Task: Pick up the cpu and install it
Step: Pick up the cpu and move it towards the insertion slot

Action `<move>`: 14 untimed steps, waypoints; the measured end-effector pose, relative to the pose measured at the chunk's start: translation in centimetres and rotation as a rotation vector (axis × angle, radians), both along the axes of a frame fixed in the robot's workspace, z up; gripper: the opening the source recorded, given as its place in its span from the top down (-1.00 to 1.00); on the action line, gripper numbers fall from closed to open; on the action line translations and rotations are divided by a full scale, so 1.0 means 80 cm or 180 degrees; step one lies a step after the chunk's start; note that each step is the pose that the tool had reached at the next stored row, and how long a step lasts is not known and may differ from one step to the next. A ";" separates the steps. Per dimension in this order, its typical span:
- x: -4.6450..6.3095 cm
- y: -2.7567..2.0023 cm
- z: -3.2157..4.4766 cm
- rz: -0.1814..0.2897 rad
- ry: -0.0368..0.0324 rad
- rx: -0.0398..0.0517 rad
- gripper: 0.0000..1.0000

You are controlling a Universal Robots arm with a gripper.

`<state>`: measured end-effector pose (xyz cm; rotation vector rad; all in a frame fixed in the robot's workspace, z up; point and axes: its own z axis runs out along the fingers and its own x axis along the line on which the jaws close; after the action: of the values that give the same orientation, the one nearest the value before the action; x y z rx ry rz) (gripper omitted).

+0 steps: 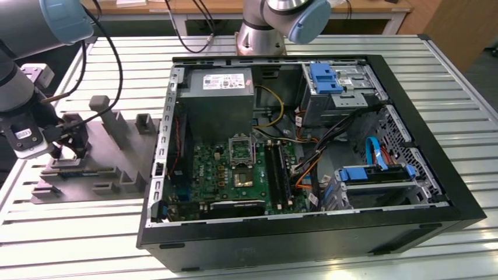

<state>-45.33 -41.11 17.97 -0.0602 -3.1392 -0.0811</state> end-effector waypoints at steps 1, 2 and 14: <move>0.000 0.0000 0.0001 0.0000 0.0000 0.0000 -0.15; 0.001 0.0000 0.0001 0.0000 0.0000 0.0000 -0.15; 0.000 0.0000 0.0028 0.0000 0.0000 0.0001 -0.15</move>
<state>-45.34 -41.11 18.20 -0.0601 -3.1393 -0.0818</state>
